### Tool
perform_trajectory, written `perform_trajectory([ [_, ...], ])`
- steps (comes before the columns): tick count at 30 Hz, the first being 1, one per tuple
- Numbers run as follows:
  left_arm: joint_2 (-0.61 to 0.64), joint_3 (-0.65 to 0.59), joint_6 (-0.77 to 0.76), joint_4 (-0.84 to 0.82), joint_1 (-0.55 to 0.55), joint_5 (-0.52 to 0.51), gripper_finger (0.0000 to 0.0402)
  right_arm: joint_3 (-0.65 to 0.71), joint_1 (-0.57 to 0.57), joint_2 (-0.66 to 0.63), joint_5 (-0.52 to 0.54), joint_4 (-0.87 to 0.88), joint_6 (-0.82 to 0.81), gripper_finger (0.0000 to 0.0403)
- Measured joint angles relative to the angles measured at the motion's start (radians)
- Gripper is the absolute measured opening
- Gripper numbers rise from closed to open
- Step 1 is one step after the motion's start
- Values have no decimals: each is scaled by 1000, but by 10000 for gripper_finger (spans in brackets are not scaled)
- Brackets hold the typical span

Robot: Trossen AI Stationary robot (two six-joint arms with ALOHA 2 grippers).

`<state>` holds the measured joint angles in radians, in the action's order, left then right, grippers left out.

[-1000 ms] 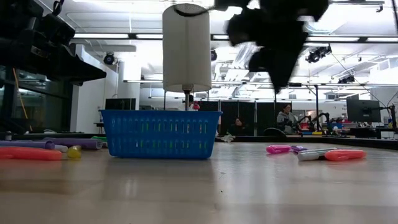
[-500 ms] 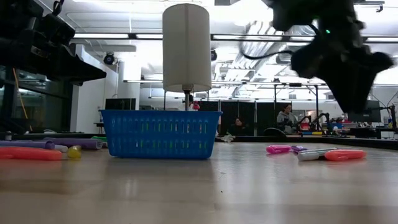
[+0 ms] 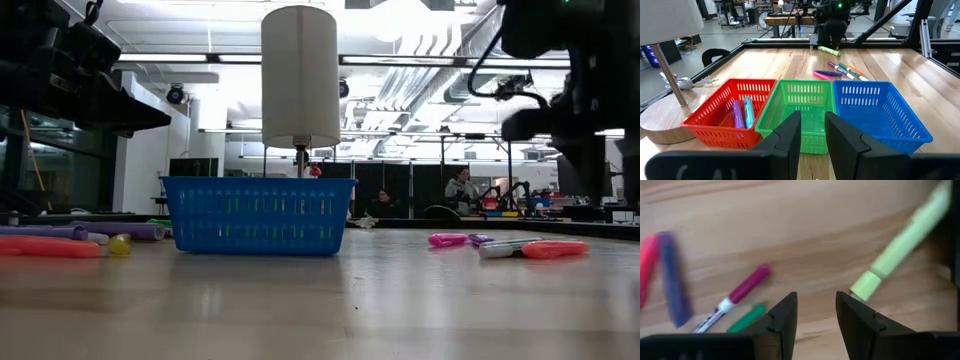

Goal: Pick & Place Markers
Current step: Put the light green highlighter into the red bin

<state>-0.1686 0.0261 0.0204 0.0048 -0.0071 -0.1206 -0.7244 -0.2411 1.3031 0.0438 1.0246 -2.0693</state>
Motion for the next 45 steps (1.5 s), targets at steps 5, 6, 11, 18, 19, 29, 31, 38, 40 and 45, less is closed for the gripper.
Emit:
perform_trajectory([
  [5, 0, 0, 0, 0, 0, 0, 85, 9, 38, 1, -64, 44, -72, 123],
  [6, 0, 0, 0, 0, 0, 0, 85, 9, 48, 1, -78, 57, -86, 123],
  [11, 0, 0, 0, 0, 0, 0, 85, 9, 94, 1, -144, 130, -144, 123],
  [18, 0, 0, 0, 0, 0, 0, 85, 17, 156, 7, -216, 234, -201, 123],
  [19, 0, 0, 0, 0, 0, 0, 85, 25, 169, 7, -216, 233, -201, 123],
  [29, 0, 0, 0, 0, 0, 0, 85, 130, 270, 8, -211, 107, -199, 123],
  [31, 0, 0, 0, 0, 0, 0, 85, 143, 275, 8, -213, 88, -198, 123],
  [38, 0, 0, 0, 0, 0, 0, 85, 193, 276, 8, -231, 15, -200, 123],
  [40, 0, 0, 0, 0, 0, 0, 85, 213, 276, 8, -233, -14, -200, 123],
  [45, 0, 0, 0, 0, 0, 0, 85, 240, 275, 4, -206, -89, -168, 123],
])
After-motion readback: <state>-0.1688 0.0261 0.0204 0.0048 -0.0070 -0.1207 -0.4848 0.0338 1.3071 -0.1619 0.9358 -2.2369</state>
